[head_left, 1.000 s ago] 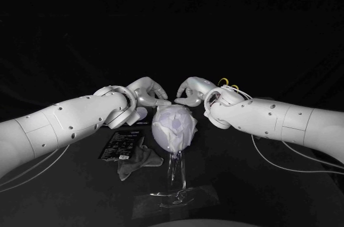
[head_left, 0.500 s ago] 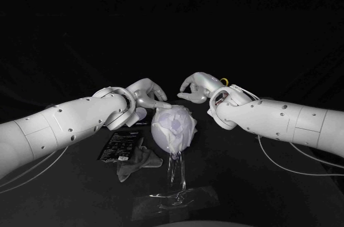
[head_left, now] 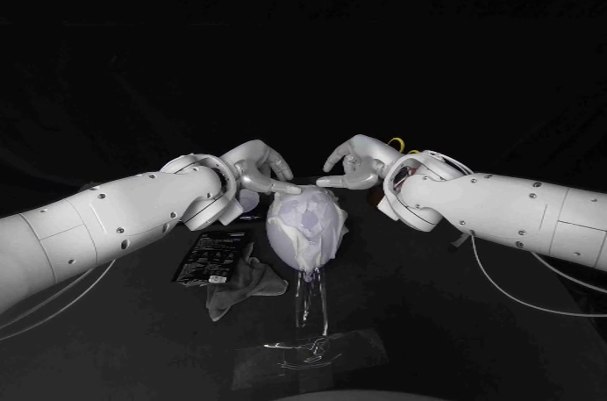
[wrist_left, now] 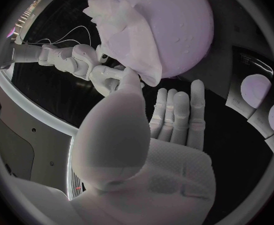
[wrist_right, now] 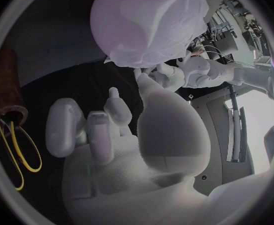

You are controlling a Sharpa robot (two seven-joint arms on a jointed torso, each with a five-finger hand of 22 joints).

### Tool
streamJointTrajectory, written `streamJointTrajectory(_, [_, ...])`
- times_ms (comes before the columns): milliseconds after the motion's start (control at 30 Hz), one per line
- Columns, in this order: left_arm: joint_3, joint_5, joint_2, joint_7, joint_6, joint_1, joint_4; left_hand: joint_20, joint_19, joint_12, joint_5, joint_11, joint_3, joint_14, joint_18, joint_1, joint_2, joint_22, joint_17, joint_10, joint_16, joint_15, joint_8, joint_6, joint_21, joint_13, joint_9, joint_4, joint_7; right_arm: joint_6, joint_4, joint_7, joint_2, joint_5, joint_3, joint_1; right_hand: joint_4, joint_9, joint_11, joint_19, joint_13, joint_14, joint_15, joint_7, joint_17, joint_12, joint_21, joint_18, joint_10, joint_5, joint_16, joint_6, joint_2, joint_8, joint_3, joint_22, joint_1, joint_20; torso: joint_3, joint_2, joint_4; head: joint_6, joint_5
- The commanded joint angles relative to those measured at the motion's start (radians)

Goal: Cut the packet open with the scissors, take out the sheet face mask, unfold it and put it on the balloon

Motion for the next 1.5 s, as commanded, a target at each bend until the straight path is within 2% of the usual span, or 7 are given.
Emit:
streamJointTrajectory(33, [0.001,-0.004,0.002,-0.017,0.027,0.001,0.001,0.000,-0.006,0.007,0.003,0.000,0.003,-0.003,0.020,0.014,0.013,0.003,0.000,-0.009,0.010,0.005,0.009,-0.010,0.006,0.003,0.003,-0.003,0.000,0.101,0.010,0.017,-0.003,0.098,0.001,0.002,0.027,0.006,0.003,-0.005,0.003,0.089,0.011,0.002,0.218,0.001,-0.004,0.006,-0.011,-0.007,-0.004,-0.011,0.010,-0.005,-0.058,0.176,0.018,0.007,-0.0007,0.003,0.0009,0.003,0.000])
streamJointTrajectory(267, [0.001,-0.005,0.007,-0.028,0.023,0.001,-0.009,0.000,-0.002,0.021,0.003,-0.002,0.014,0.001,0.021,0.035,0.036,0.009,0.001,-0.008,0.025,0.004,0.020,-0.009,0.016,0.008,0.010,-0.004,-0.002,0.101,0.000,0.009,0.012,0.116,0.001,0.003,0.045,0.017,0.003,-0.002,0.010,0.090,0.011,0.002,0.220,0.014,0.004,0.005,-0.009,-0.007,-0.002,-0.008,0.042,0.000,-0.142,0.178,0.048,0.011,-0.0024,0.008,0.0013,0.004,-0.001])
streamJointTrajectory(533, [0.001,-0.005,0.013,-0.035,0.018,0.001,-0.012,-0.001,0.001,0.031,0.003,-0.004,0.021,0.018,0.022,0.046,0.049,0.013,0.019,-0.007,0.035,0.002,0.028,-0.008,0.024,0.012,0.015,-0.005,-0.004,0.093,-0.032,-0.004,0.042,0.111,0.001,0.005,0.045,0.022,0.000,0.002,0.015,0.091,0.009,-0.001,0.223,0.023,0.011,0.004,-0.004,-0.006,0.000,0.000,0.057,0.005,-0.162,0.180,0.057,0.010,-0.0047,0.015,0.0016,0.004,-0.001])
streamJointTrajectory(1100, [0.013,0.001,0.019,-0.046,-0.004,0.003,-0.021,-0.008,0.009,0.058,0.003,-0.014,0.039,0.071,0.023,0.079,0.084,0.026,0.074,0.009,0.055,-0.006,0.047,0.002,0.048,0.020,0.023,-0.008,-0.013,0.086,-0.071,-0.031,0.075,0.049,0.000,0.006,0.030,0.037,-0.007,0.007,0.018,0.092,0.002,-0.009,0.225,0.033,0.021,0.002,0.002,-0.006,0.001,0.012,0.100,0.020,-0.202,0.182,0.140,0.004,-0.0038,0.031,0.0025,0.008,0.001])
streamJointTrajectory(1167, [0.013,0.001,0.021,-0.047,-0.009,0.004,-0.025,-0.008,0.010,0.060,0.003,-0.015,0.041,0.076,0.023,0.084,0.088,0.027,0.079,0.011,0.056,-0.007,0.048,0.004,0.049,0.021,0.023,-0.009,-0.015,0.077,-0.071,-0.031,0.075,0.034,0.000,0.006,0.027,0.038,-0.008,0.008,0.018,0.092,0.002,-0.010,0.226,0.034,0.023,0.001,0.003,-0.006,0.002,0.013,0.103,0.021,-0.204,0.183,0.152,0.004,-0.0034,0.033,0.0023,0.010,0.002])
streamJointTrajectory(1200, [0.014,0.000,0.024,-0.048,-0.012,0.004,-0.030,-0.011,0.013,0.066,0.003,-0.019,0.052,0.104,0.023,0.105,0.105,0.031,0.112,0.020,0.061,-0.011,0.053,0.013,0.056,0.022,0.024,-0.012,-0.021,0.067,-0.071,-0.029,0.075,0.025,0.000,0.006,0.025,0.040,-0.010,0.011,0.021,0.093,0.001,-0.011,0.228,0.039,0.030,0.000,0.006,-0.006,0.003,0.018,0.107,0.024,-0.206,0.184,0.165,0.003,-0.0031,0.035,0.0021,0.010,0.001])
streamJointTrajectory(1500, [0.014,-0.001,0.042,-0.048,-0.026,0.004,-0.059,-0.018,0.020,0.073,0.003,-0.028,0.063,0.144,0.023,0.143,0.128,0.040,0.149,0.037,0.069,-0.020,0.058,0.028,0.073,0.022,0.021,-0.011,-0.031,-0.015,-0.074,-0.026,0.084,-0.038,0.000,0.008,0.030,0.053,-0.025,0.042,0.061,0.104,-0.012,-0.028,0.257,0.096,0.089,-0.012,0.055,-0.006,0.017,0.062,0.140,0.050,-0.212,0.201,0.201,-0.007,-0.0036,0.039,0.0028,0.011,-0.001])
